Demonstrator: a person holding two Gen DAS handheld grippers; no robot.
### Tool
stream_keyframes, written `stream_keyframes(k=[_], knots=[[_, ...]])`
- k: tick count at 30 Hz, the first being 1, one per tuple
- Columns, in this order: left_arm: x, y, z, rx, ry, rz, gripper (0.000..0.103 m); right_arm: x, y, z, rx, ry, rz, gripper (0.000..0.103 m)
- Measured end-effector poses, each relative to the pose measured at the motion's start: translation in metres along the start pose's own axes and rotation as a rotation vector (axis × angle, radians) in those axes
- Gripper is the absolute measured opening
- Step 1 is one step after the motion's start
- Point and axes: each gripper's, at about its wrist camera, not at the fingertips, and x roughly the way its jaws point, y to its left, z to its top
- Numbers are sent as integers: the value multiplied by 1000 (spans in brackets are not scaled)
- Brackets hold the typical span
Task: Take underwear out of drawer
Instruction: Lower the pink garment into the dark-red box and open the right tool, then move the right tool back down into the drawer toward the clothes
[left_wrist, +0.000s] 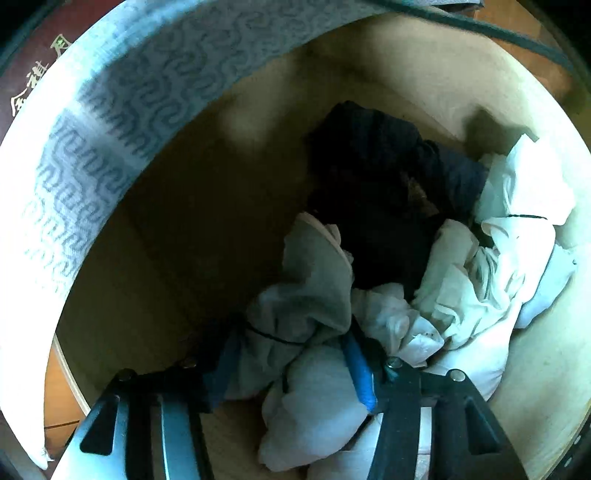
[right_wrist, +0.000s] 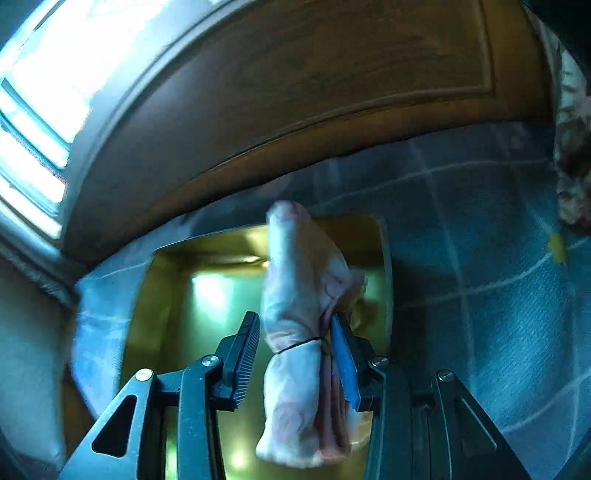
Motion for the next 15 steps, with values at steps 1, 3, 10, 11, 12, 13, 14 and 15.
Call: stream_keyframes(k=[1, 3, 10, 11, 12, 13, 14, 15], knots=[[0, 0, 1, 0, 0, 0, 54, 1, 0, 0, -13, -13, -27, 38], [0, 0, 1, -1, 0, 1, 54, 0, 3, 0, -50, -39, -47, 39], [-3, -2, 2, -11, -1, 5, 54, -45, 2, -25, -156, -117, -1, 50], [-3, -2, 2, -12, -1, 5, 54, -52, 3, -32, -169, -120, 12, 50], [-3, -2, 2, -12, -2, 5, 54, -60, 1, -40, -184, -125, 18, 50], [-3, -2, 2, -12, -3, 4, 54, -67, 0, -48, -200, -129, 23, 50], [-3, -2, 2, -12, -3, 5, 54, -79, -2, -63, -231, -130, 34, 50], [-3, -2, 2, -12, -3, 5, 54, -86, -4, -74, -251, -126, 45, 50]])
